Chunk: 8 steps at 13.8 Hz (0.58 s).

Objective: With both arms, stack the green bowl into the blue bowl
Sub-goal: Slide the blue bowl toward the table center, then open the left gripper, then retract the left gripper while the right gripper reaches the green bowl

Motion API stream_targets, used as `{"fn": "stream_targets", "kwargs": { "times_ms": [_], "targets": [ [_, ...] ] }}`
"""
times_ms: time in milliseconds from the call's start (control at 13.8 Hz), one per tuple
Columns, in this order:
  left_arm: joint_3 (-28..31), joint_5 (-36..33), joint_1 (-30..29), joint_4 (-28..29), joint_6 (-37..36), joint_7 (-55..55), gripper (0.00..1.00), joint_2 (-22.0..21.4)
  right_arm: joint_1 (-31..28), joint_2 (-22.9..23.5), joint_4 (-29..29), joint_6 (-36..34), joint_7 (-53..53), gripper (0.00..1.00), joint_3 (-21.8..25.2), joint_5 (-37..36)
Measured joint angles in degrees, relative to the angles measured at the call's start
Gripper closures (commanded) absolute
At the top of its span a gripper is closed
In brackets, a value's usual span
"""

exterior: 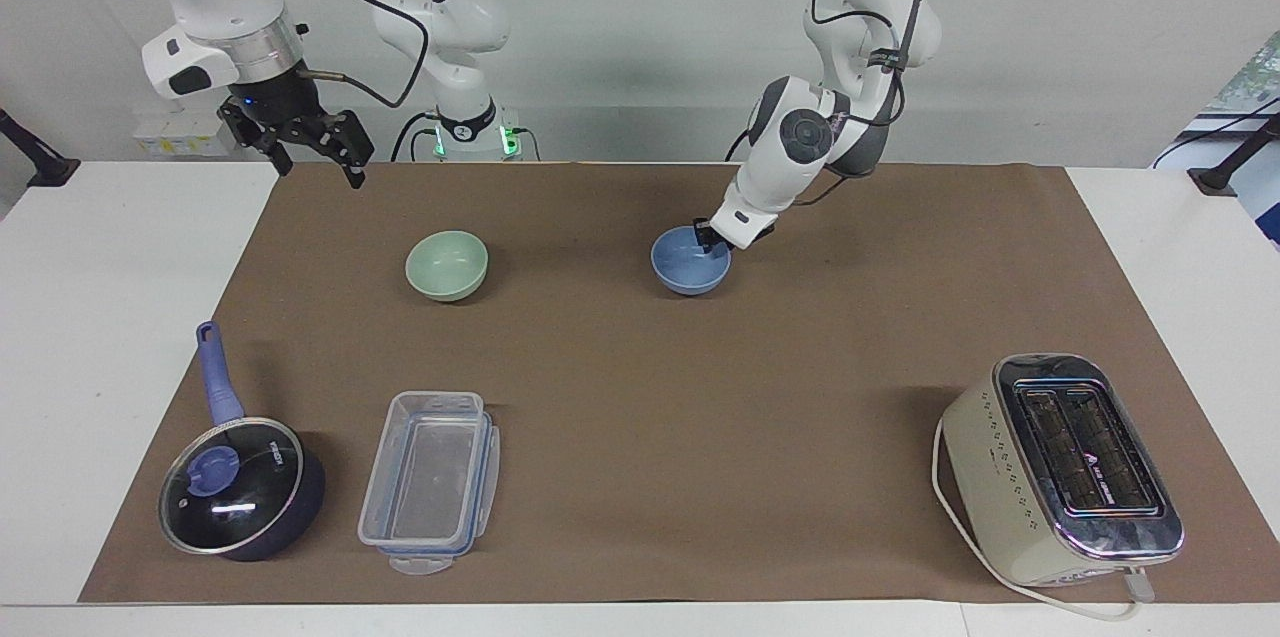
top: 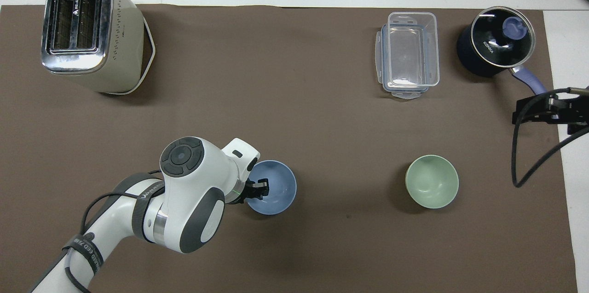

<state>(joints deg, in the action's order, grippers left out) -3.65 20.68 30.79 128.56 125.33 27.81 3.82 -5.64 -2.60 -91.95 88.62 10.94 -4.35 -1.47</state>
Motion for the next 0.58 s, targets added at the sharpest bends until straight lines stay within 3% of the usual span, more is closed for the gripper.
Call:
{"fn": "stream_targets", "kwargs": {
  "times_ms": [291,582],
  "targets": [
    [1.15,0.07,-1.75,-2.43,-0.38,-0.03,0.00,-1.11,0.00,-0.26,-0.53,0.09,-0.05,0.00,0.00,0.00],
    [1.60,-2.12,-8.62,-9.31,-8.27,-4.09,0.00,-2.64,-0.08,-2.52,-5.16,2.95,-2.85,0.00,0.01,0.00]
  ]
}}
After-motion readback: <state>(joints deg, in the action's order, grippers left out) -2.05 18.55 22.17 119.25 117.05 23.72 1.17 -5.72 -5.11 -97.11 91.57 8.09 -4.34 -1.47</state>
